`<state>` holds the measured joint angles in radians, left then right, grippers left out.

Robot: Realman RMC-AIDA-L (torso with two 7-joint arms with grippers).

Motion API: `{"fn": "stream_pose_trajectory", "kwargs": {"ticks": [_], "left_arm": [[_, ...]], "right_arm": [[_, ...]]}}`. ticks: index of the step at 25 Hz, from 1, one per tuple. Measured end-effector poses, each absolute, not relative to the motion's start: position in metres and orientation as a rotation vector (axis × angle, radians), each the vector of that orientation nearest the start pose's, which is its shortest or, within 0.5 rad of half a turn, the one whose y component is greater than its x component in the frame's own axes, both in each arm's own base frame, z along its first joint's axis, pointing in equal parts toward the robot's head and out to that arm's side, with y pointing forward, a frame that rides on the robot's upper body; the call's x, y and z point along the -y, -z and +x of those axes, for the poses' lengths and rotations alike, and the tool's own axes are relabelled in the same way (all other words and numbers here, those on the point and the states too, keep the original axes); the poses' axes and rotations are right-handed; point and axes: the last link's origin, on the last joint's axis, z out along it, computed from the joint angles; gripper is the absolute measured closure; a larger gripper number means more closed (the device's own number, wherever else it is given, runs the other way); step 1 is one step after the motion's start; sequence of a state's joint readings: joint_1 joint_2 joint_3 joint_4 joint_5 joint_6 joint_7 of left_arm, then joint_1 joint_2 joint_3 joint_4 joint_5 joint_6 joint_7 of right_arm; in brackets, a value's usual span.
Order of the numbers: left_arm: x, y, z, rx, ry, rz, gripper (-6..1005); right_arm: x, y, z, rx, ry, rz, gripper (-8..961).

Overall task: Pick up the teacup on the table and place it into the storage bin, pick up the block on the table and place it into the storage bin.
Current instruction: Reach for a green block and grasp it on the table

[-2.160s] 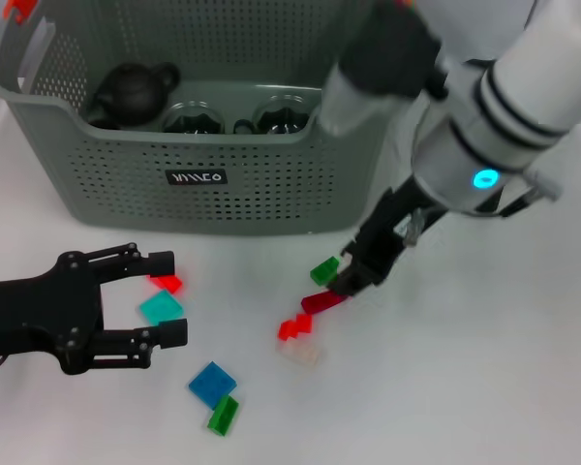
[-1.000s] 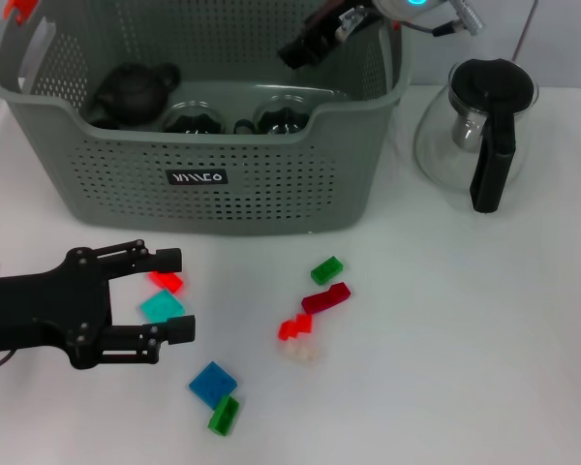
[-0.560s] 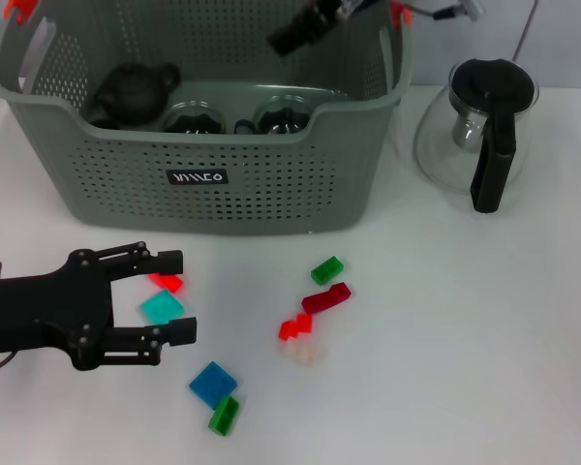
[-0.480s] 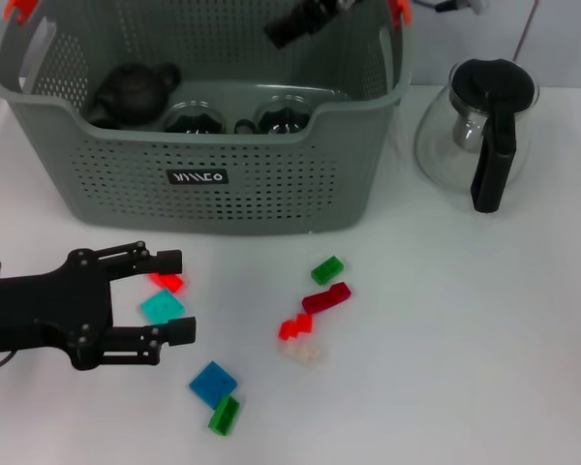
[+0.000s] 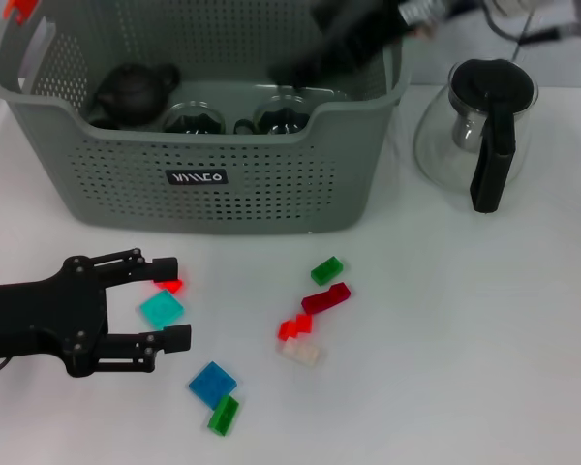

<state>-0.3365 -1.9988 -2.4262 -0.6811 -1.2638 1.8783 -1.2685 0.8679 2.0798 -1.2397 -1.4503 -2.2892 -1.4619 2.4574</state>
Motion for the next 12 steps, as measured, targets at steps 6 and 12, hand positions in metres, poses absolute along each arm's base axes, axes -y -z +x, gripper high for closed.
{"fn": "stream_pose_trajectory", "kwargs": {"ticks": [6,12], "left_arm": [[-0.254,-0.041,-0.295,0.535,0.885,-2.822,144],[-0.252,-0.038,-0.297,0.548,0.864,-2.837,145]], "right_arm": [[-0.371,-0.026,0.046,-0.557,0.025,-2.869,38],[-0.372,-0.006,0.068,-0.795,0.188,-2.880,38]]}}
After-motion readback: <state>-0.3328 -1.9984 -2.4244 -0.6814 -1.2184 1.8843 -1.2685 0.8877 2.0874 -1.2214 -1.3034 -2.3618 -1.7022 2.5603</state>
